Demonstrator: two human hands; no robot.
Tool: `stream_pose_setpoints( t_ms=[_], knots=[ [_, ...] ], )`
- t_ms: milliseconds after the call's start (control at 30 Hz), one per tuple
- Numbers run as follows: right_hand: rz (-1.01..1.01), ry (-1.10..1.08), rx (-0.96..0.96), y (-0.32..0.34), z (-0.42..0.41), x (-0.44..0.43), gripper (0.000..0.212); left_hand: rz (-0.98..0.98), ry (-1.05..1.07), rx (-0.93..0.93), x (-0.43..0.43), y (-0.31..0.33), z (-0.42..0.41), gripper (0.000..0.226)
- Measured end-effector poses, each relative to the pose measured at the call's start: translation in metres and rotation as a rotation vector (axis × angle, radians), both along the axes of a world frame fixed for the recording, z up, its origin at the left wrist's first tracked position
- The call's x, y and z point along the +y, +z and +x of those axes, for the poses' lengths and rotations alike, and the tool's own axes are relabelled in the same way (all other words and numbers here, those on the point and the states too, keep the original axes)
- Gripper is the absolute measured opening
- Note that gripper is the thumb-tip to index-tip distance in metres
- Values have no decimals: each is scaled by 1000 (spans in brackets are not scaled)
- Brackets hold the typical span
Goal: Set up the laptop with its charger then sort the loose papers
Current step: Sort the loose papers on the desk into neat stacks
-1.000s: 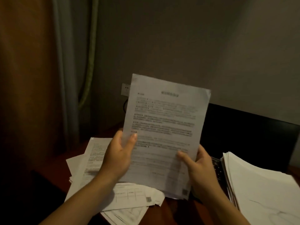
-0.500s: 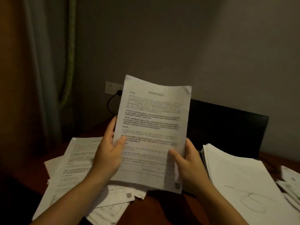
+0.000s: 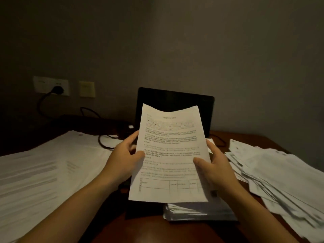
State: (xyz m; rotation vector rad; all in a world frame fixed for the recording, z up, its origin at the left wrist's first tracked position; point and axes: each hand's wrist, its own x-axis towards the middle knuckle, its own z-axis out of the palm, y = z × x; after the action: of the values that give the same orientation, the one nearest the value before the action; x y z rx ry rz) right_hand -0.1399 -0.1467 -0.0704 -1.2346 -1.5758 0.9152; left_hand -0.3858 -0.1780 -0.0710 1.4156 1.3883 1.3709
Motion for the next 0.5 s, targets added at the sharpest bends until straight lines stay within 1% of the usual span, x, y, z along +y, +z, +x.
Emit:
stream_pose_setpoints(
  t_ms=[100,167,200,267,333,400,500],
  knots=[
    [-80,-61,-73,-4,32,7,53,-21,-5,156,12,-2,24,72],
    [-102,-88,-141,-6,49,10,45,-45,2,224,18,-5,36,81],
    [-106,-95,-172,-6,55,11,43,-52,-5,255,20,-6,41,81],
    [-116,-104,-247,-8,65,13,44,-58,-46,323,23,-8,52,76],
    [-121,-119,-344,-13,71,17,40,-64,-81,419,25,-11,59,66],
    [-101,-134,-446,-17,73,20,46,-75,-86,489,26,-15,61,57],
    [-67,-163,-557,-20,74,22,51,-62,-81,584,27,-23,63,50]
  ],
)
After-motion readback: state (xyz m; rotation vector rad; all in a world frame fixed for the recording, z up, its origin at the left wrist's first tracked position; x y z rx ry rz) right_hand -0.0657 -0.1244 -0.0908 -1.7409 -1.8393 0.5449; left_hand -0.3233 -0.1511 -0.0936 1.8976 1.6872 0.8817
